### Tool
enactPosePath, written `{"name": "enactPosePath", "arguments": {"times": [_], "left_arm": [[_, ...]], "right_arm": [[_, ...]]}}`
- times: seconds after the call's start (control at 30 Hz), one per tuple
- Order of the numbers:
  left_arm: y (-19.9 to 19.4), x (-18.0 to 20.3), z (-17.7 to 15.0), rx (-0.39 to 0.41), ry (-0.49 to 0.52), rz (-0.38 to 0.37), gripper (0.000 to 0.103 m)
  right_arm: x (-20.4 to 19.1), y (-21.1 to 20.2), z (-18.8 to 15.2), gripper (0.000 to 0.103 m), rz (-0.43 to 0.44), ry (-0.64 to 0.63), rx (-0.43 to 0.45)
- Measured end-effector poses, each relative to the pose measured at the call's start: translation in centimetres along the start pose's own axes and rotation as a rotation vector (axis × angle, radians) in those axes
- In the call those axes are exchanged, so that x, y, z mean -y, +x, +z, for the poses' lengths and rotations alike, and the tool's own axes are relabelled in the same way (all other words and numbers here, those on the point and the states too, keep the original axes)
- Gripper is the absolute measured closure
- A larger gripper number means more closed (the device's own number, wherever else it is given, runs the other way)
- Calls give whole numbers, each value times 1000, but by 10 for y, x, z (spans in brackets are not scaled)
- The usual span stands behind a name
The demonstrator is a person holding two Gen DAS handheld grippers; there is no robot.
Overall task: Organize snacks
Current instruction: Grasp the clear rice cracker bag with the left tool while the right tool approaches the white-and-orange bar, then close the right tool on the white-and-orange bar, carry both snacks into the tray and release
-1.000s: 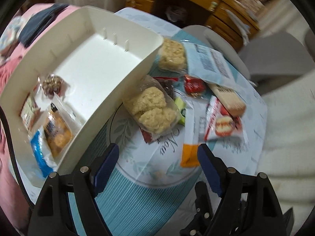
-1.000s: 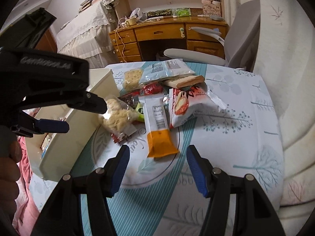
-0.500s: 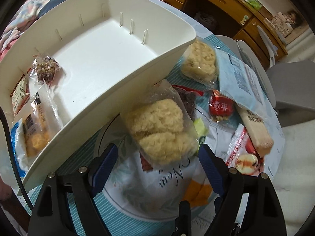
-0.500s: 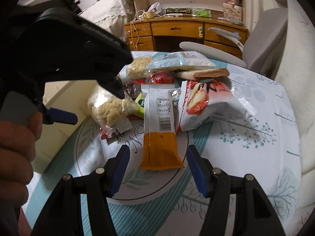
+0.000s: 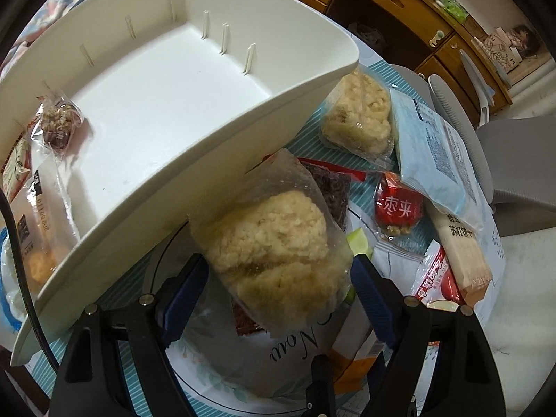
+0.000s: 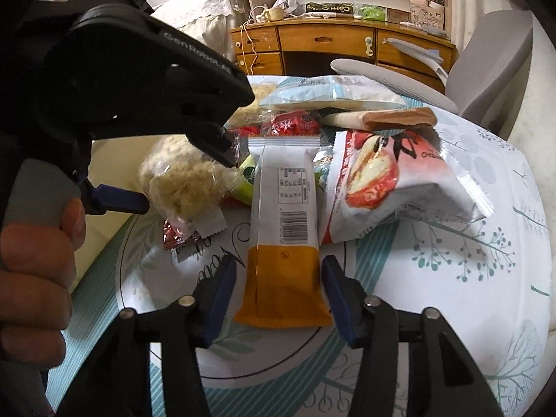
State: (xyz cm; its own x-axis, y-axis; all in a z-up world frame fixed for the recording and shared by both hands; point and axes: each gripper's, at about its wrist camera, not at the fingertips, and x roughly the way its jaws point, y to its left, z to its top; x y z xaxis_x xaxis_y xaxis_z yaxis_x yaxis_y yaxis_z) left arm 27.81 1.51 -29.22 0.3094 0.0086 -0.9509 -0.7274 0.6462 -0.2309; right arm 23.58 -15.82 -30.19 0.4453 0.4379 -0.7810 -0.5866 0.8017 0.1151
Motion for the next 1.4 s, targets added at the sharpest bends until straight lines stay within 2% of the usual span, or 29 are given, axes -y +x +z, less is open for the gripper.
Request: {"name": "enactPosePath", "arguments": {"times": [0.1, 0.17, 0.27, 0.7, 1.1, 1.4], "left_arm": [[1, 0, 2, 16, -1, -5, 26], [1, -2, 2, 21, -2, -10, 35], [0, -1, 2, 24, 6, -12, 41], [-13, -9, -7, -51, 47, 24, 42], [-51, -9, -34, -188, 215, 45, 42], [-91, -8, -36, -225, 361, 92, 42]], "right_arm": [[0, 2, 0, 59, -1, -10, 3], [0, 1, 0, 60, 6, -16, 2], [1, 0, -1, 60, 22, -19, -5], [0, -18, -8, 61, 6, -33, -64], [-8, -62, -15, 61, -15, 12, -79], [-22, -93, -19, 61, -22, 67, -86]]}}
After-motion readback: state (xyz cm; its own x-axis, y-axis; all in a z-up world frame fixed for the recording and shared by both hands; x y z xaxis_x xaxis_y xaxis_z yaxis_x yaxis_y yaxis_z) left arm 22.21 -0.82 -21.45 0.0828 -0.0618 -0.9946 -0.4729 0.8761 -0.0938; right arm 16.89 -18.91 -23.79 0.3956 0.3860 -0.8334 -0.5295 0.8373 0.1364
